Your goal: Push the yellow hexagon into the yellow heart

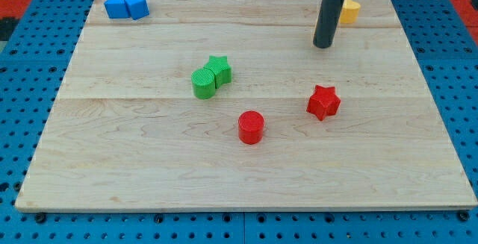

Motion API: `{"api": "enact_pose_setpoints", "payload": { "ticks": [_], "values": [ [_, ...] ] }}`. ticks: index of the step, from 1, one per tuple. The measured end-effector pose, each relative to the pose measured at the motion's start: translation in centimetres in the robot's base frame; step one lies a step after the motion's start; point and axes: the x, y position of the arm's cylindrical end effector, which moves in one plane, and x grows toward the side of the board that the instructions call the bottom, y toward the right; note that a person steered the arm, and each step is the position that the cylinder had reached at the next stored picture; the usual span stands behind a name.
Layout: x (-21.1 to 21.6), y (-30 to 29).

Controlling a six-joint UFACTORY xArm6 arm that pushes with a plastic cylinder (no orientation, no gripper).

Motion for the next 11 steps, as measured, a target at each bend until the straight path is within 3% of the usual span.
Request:
{"api": "enact_pose_setpoints", "payload": {
  "ticks": [1,6,11],
  "values": [
    [-2.9,-0.5],
    [-3.1,-2.4],
    [-2.8,0.5]
  ]
}}
